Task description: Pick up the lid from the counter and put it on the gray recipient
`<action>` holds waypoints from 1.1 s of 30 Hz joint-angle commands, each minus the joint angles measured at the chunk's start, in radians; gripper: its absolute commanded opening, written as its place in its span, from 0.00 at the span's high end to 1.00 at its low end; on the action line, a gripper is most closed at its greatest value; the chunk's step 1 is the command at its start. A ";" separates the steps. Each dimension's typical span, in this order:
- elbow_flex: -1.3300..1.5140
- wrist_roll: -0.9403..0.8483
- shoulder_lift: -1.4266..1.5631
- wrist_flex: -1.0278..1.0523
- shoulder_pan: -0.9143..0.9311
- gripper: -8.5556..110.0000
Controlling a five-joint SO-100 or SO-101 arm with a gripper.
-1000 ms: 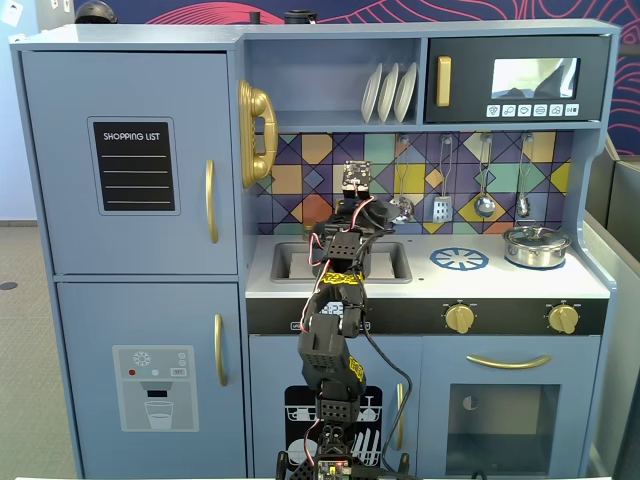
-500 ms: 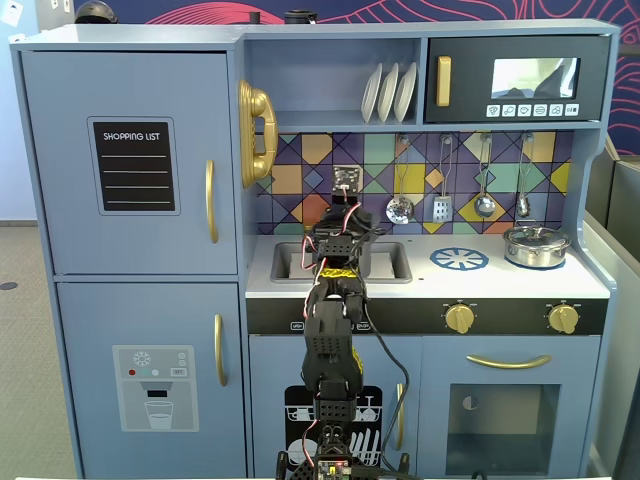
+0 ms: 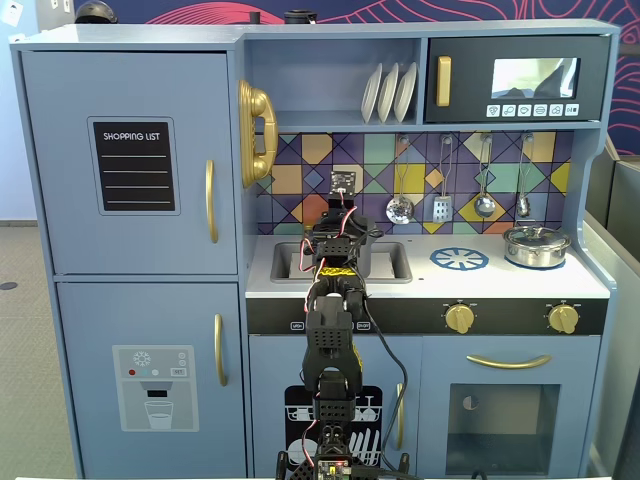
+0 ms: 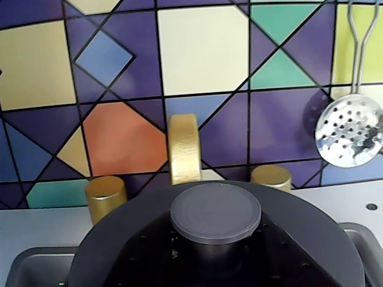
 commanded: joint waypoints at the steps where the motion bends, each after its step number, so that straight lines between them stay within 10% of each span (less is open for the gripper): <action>1: -0.026 -0.006 0.060 0.006 -0.021 0.93; 33: 0.052 -0.031 0.118 -0.006 -0.015 0.93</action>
